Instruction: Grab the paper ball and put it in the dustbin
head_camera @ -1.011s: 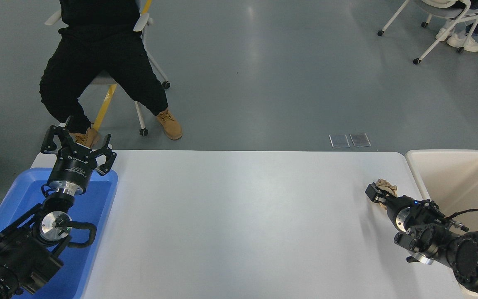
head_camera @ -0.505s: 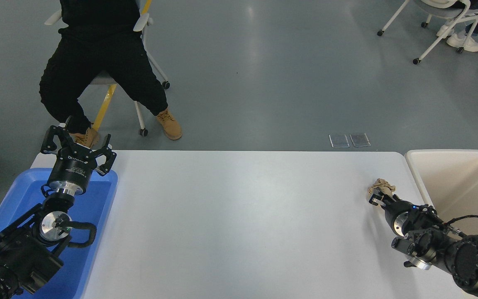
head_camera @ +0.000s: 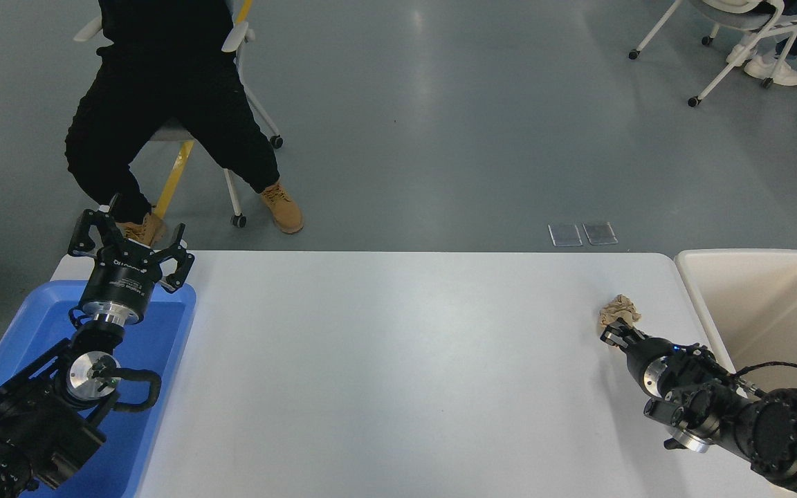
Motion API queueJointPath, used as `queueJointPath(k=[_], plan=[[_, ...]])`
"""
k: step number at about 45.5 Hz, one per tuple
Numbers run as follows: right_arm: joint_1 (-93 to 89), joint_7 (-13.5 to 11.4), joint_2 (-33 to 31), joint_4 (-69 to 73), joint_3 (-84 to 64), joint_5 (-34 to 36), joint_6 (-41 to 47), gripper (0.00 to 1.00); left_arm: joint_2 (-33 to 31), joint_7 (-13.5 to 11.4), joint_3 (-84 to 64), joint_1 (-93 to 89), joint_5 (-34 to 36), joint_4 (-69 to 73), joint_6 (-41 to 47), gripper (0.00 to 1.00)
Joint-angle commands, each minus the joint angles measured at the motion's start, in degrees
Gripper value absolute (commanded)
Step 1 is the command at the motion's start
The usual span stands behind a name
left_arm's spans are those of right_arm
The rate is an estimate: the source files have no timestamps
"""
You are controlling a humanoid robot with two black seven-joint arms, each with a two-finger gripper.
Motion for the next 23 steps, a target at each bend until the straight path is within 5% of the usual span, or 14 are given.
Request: queueJointPath(k=[1,23], plan=[[14.5,0.4,-10.5,14.9,-1.1,-6.3,1.0,0.01,0.0,0.0,0.0,0.0,0.0,0.0,0.0,0.99],[53.2,0.4,-26.0,29.3,-7.0,-14.3,32.8,0.01,0.0,0.0,0.0,0.0,0.0,0.0,0.0,0.99]])
